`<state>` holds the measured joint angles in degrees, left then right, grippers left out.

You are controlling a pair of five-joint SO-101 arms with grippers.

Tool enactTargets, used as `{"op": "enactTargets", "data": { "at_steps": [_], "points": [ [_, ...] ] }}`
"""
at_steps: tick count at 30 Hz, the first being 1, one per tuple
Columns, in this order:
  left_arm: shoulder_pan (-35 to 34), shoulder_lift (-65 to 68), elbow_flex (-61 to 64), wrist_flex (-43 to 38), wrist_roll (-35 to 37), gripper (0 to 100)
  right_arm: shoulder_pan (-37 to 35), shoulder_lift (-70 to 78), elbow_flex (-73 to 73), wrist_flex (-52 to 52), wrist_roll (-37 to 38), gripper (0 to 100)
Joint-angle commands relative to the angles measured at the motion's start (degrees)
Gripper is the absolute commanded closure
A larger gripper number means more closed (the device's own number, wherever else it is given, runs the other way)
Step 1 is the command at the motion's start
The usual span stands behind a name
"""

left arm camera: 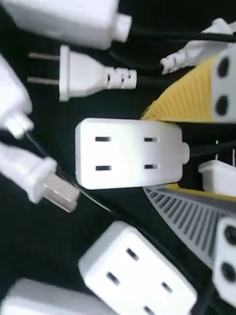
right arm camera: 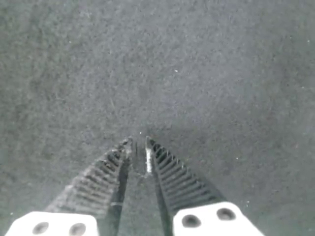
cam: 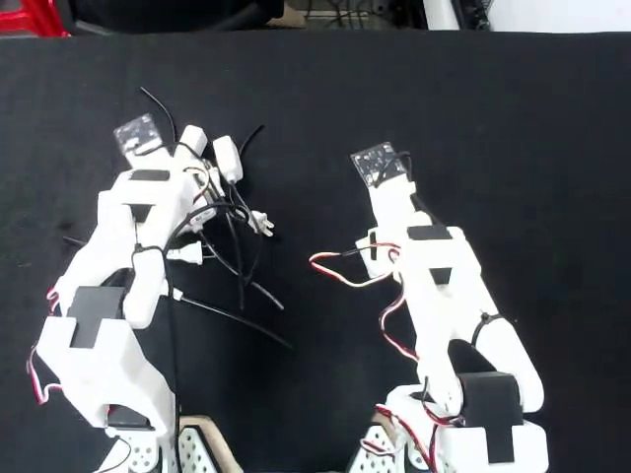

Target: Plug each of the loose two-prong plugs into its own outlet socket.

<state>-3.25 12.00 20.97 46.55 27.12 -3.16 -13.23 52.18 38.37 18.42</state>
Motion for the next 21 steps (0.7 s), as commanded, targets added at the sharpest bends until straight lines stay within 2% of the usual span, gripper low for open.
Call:
{"op": "enactTargets", "data": {
  "at_steps": [1,8,14,21],
  "points": [
    [1.89,-0.7,-4.26,3.08,-4.75,96,-0.35,0.04,-2.15,-0.97,0.44,96.3],
    [6.02,-0.7,-11.12,15.91,-18.11,97,-0.35,-0.22,-2.15,-0.97,0.44,96.3],
    [5.85,-3.69,-22.02,30.51,-25.58,97,-0.35,-0.31,-2.15,-0.97,0.44,96.3],
    [7.08,-14.33,-29.67,48.79,-42.55,97,-0.35,-0.31,-1.71,-0.88,0.44,96.3]
  ]
}}
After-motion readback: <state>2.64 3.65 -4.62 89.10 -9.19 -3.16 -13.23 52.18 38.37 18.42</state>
